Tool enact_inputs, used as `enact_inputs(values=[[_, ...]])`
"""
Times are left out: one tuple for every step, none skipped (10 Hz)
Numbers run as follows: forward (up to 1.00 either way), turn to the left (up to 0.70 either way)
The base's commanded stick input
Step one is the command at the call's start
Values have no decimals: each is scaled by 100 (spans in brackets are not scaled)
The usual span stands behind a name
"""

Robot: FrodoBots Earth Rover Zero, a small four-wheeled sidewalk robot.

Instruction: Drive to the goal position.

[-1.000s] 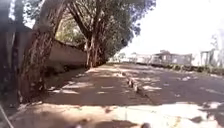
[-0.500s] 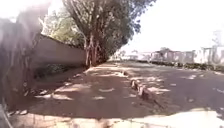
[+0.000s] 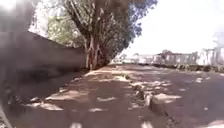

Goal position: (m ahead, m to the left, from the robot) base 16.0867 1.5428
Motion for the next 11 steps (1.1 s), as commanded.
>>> enact_inputs(values=[[70, 0], [70, 0], [70, 0], [70, 0], [70, 0], [70, 0], [70, 0], [70, 0], [70, 0], [70, 0], [70, 0]])
